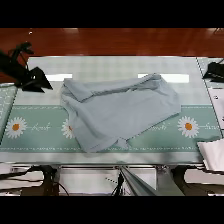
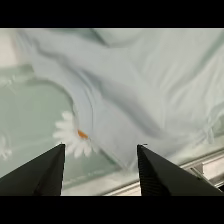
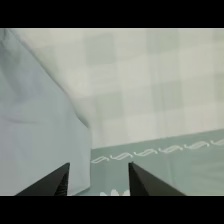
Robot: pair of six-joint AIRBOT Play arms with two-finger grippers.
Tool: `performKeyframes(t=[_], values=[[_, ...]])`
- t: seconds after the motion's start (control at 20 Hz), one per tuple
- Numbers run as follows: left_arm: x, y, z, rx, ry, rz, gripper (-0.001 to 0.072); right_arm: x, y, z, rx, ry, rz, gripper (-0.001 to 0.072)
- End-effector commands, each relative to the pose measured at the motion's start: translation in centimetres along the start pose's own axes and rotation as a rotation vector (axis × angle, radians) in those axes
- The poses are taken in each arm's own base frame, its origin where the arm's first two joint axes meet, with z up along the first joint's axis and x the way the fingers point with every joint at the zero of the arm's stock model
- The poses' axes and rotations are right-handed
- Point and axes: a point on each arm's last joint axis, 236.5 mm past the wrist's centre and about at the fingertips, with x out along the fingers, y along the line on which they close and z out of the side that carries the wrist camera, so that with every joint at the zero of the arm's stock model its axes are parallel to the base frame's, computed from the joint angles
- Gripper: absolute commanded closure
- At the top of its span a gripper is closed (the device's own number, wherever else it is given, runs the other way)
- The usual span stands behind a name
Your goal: Fold the shirts.
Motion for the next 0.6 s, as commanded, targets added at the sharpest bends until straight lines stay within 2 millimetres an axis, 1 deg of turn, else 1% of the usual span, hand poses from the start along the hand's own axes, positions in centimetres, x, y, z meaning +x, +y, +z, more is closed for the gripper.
performKeyframes(t=[0.0, 0.1, 0.15, 0.3, 0.35, 0.4, 0.45, 0.55], values=[[4.5, -1.0, -6.7, -0.091, -0.017, -0.103, 0.0142, 0.2, -2.6, -3.0, 0.154, 0.006, 0.134, 0.0246], [7.9, -2.2, -11.1, -0.123, 0.021, -0.195, 0.0142, 1.7, -2.4, -4.4, 0.181, 0.027, 0.183, 0.0246], [9.3, -2.7, -13.0, -0.155, 0.044, -0.233, 0.0142, 2.5, -2.3, -5.2, 0.186, 0.046, 0.192, 0.0246], [12.5, -4.1, -18.3, -0.222, 0.167, -0.318, 0.0141, 4.0, -2.3, -6.3, 0.184, 0.068, 0.195, 0.0246], [13.6, -4.2, -19.9, -0.232, 0.220, -0.321, 0.0141, 4.3, -2.3, -6.5, 0.184, 0.070, 0.193, 0.0246], [14.5, -4.3, -21.0, -0.236, 0.251, -0.317, 0.0141, 4.5, -2.4, -6.4, 0.183, 0.065, 0.191, 0.0246], [15.2, -4.2, -21.7, -0.235, 0.265, -0.309, 0.0141, 4.5, -2.5, -6.3, 0.183, 0.058, 0.189, 0.0246], [16.3, -4.1, -22.0, -0.227, 0.264, -0.288, 0.0141, 4.5, -2.6, -6.0, 0.185, 0.046, 0.185, 0.0247]])
